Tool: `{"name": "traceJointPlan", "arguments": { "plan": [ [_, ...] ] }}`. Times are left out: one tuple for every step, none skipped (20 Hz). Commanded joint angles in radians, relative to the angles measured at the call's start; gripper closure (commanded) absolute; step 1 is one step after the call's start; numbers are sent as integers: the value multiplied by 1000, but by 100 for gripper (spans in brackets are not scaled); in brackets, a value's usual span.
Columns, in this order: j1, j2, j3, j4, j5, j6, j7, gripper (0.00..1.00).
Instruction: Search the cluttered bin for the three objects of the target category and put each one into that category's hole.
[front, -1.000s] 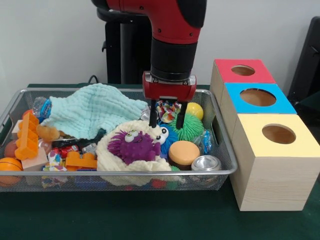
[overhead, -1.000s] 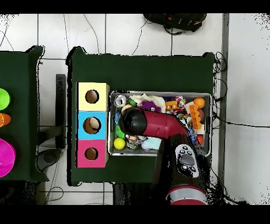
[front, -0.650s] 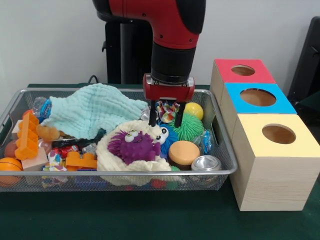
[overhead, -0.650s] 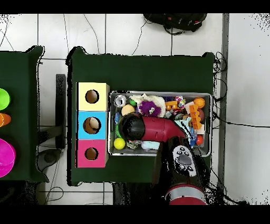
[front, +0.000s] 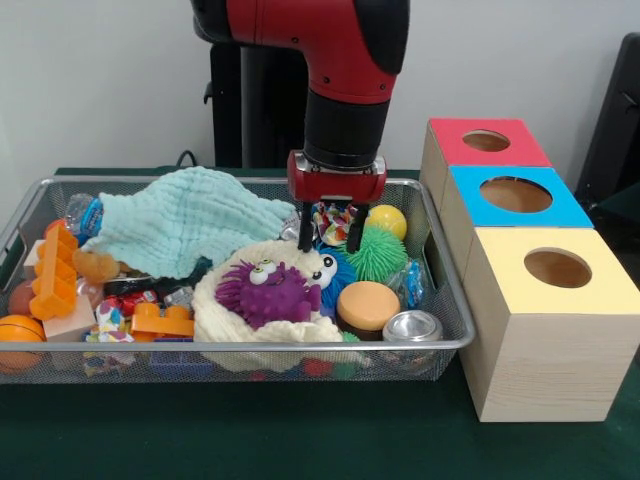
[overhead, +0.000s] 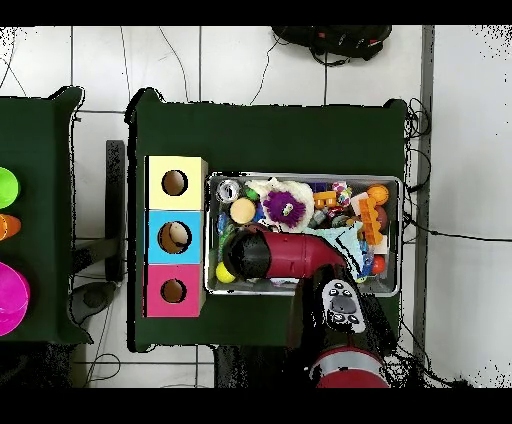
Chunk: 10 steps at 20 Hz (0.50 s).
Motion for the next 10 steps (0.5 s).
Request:
{"name": "traceJointPlan", "arguments": {
  "plan": [
    [28, 67, 87, 58, -32, -113, 142, 0],
    [37, 70, 85, 57, -23, -117, 151, 0],
    [44, 74, 83, 56, -16, -121, 158, 0],
    [51, 76, 82, 57, -9, -125, 165, 0],
    [58, 77, 80, 59, -3, -130, 171, 0],
    [65, 76, 77, 60, 2, -133, 175, 0],
    [72, 76, 74, 59, 9, -131, 180, 0],
    [83, 75, 68, 56, 13, -131, 184, 0],
    [93, 76, 64, 54, 21, -130, 191, 0],
    [104, 77, 60, 54, 29, -130, 199, 0]
  ]
}}
